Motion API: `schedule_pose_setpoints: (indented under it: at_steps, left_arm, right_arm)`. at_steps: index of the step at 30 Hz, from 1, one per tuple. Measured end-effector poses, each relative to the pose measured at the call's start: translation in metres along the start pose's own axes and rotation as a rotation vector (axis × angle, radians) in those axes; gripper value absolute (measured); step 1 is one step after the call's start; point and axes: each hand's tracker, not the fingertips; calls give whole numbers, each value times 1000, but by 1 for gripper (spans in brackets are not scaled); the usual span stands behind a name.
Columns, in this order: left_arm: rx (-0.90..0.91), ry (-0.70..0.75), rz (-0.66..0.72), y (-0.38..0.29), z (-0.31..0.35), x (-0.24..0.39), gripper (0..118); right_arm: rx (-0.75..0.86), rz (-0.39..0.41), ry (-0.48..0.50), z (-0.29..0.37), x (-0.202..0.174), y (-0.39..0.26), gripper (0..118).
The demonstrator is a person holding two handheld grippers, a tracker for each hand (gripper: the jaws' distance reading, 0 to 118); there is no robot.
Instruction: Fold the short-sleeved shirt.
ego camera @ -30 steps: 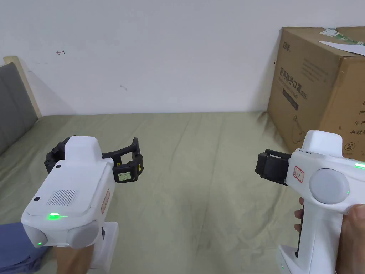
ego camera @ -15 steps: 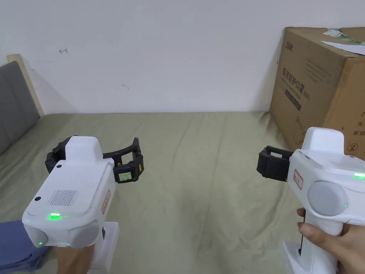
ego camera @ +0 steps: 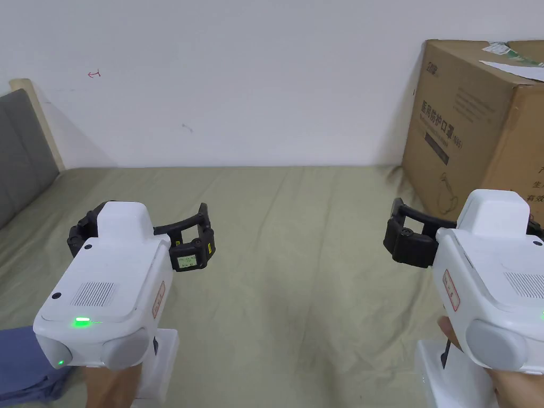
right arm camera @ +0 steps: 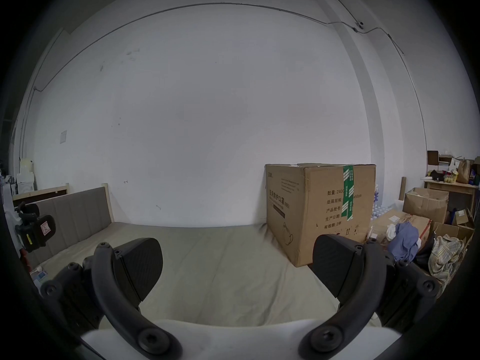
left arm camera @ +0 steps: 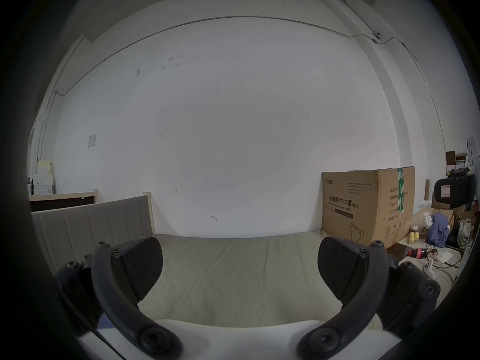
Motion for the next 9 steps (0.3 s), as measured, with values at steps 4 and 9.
schedule_pose_setpoints:
  at_steps: [4,9]
  left_arm:
    - [0,2,-2,-1,0,0,118]
    - [-2,2,2,-1,0,0,118]
  right_arm:
    - [12,6,0,1,1,0,116]
    - [18,12,9,3,2,0,116]
